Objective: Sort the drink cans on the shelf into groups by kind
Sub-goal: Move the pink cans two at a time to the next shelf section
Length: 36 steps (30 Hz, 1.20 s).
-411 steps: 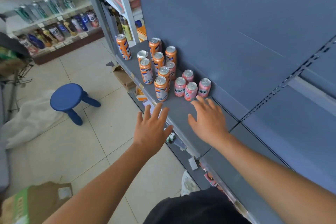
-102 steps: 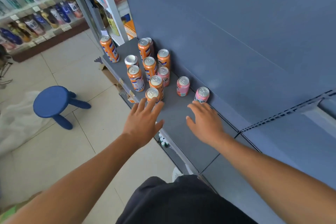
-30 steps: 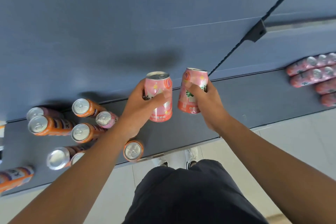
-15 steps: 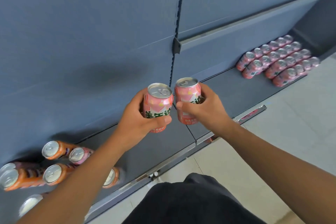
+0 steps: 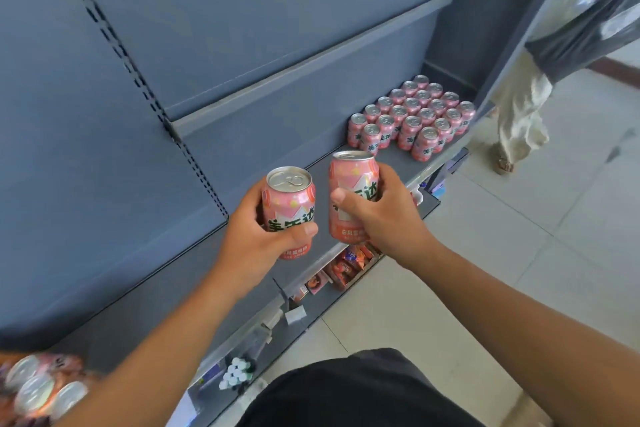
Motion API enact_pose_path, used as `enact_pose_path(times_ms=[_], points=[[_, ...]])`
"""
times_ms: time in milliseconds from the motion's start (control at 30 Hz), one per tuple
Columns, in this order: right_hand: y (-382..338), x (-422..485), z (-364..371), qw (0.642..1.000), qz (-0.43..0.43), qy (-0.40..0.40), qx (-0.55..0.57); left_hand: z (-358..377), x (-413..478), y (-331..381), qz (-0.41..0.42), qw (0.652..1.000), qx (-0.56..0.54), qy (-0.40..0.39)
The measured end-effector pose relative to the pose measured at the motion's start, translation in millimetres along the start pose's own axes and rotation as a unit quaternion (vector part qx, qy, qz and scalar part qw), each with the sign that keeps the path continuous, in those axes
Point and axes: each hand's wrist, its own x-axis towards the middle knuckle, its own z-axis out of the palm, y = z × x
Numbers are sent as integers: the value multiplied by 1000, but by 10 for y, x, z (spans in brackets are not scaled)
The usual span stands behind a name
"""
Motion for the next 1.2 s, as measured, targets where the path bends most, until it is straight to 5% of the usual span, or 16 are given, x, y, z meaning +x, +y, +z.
enact_pose_path(times_ms=[600, 1200], points=[[247, 165, -1781, 985, 28, 167, 21, 1855, 914, 325, 16, 989, 11, -144], [313, 2219, -2497, 997, 59, 56, 5, 2363, 2823, 93, -64, 993, -36, -92]])
